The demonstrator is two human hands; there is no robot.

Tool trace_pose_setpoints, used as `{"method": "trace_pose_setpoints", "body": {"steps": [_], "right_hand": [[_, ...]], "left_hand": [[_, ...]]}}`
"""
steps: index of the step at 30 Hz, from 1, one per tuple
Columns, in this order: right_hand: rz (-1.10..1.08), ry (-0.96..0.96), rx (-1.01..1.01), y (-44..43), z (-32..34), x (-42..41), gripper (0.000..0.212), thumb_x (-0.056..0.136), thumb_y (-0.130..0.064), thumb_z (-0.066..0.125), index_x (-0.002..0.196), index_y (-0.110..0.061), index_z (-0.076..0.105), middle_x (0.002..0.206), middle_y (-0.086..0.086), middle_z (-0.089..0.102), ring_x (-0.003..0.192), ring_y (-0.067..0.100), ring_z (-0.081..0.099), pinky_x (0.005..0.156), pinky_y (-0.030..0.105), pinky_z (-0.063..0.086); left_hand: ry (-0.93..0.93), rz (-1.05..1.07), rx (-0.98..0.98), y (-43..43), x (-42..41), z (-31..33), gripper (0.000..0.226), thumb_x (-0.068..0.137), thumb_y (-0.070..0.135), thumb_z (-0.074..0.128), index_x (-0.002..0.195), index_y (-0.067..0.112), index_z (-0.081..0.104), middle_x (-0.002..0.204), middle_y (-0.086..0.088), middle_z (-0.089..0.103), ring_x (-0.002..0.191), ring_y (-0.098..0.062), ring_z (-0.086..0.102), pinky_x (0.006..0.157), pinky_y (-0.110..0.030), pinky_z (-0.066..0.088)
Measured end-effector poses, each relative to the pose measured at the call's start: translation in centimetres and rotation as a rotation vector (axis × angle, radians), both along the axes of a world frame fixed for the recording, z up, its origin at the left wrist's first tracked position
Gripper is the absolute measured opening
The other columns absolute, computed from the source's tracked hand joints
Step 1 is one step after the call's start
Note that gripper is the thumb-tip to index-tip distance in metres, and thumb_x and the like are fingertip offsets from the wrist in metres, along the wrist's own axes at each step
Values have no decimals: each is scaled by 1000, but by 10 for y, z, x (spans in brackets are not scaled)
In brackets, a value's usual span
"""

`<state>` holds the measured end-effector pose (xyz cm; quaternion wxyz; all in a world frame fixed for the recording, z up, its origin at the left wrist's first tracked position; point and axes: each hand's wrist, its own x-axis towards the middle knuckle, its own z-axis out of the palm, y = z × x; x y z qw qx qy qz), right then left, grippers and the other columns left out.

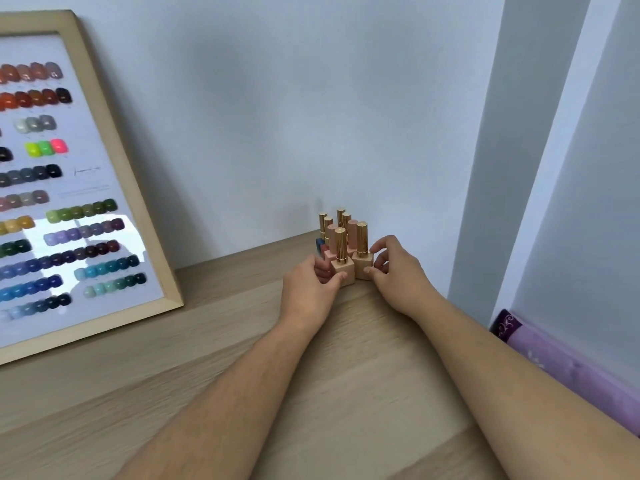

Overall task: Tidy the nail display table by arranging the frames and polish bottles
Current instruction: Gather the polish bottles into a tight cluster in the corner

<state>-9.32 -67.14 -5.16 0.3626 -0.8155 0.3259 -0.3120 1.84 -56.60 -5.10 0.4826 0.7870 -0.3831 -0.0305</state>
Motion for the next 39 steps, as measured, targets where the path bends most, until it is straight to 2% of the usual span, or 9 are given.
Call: {"method": "trace_pose_setpoints", "body": {"steps": [2, 6, 10, 14, 17, 23, 28, 39], "right_hand": [[-15, -19, 6, 0, -1, 1, 26, 86, -10, 60, 100, -25, 44, 81, -3, 52, 74, 11, 51, 61, 14, 36], [-49, -58, 38, -1, -2, 1, 27, 87, -6, 56, 103, -24, 45, 89, 0, 57, 79, 16, 56, 63, 14, 39], [-64, -56, 51, -2, -2, 3, 27, 86, -6, 58, 108, -19, 51, 92, 0, 59, 78, 14, 56, 63, 16, 38], [-51, 3, 7, -2, -2, 4, 35, 88, -9, 58, 122, -18, 57, 107, -1, 61, 83, 11, 54, 78, 16, 36], [-46, 21, -20, -3, -2, 5, 35, 88, -9, 57, 121, -18, 60, 115, 0, 64, 82, 9, 53, 78, 12, 33], [-38, 25, -33, -3, -2, 5, 30, 88, -8, 56, 116, -18, 64, 113, 2, 65, 82, 9, 53, 77, 15, 33], [-42, 55, -57, -5, -3, 7, 33, 88, -8, 56, 119, -16, 64, 115, 6, 66, 89, 11, 53, 81, 15, 33], [-37, 45, -39, -6, -2, 10, 30, 89, -6, 53, 113, -17, 67, 110, 7, 69, 89, 10, 52, 80, 15, 33]], "left_hand": [[-20, 26, 2, 0, -1, 0, 25, 76, 26, 74, 68, 31, 51, 69, 14, 58, 66, 0, 56, 59, -16, 45], [-22, 49, 11, -3, -1, 0, 25, 74, 27, 76, 66, 29, 52, 68, 13, 59, 67, -4, 59, 62, -22, 50], [-23, 54, 19, -5, -2, 1, 27, 72, 28, 77, 65, 29, 51, 67, 14, 59, 66, -2, 58, 59, -20, 48], [-6, 64, 21, -8, -2, 2, 28, 72, 27, 78, 64, 28, 51, 67, 11, 60, 68, -8, 60, 60, -21, 46], [-7, 64, 20, -8, -2, 2, 28, 72, 26, 78, 64, 29, 51, 66, 12, 58, 67, -6, 58, 56, -18, 42], [-10, 63, 24, -9, -1, 2, 27, 71, 25, 78, 65, 27, 52, 67, 11, 59, 68, -8, 60, 57, -17, 43], [-11, 68, 36, -10, 0, 1, 25, 71, 26, 78, 67, 26, 54, 69, 8, 60, 71, -10, 61, 64, -24, 48], [10, 100, 33, -14, 1, 1, 27, 71, 27, 79, 66, 26, 52, 68, 10, 58, 68, -7, 57, 59, -21, 43]]}}
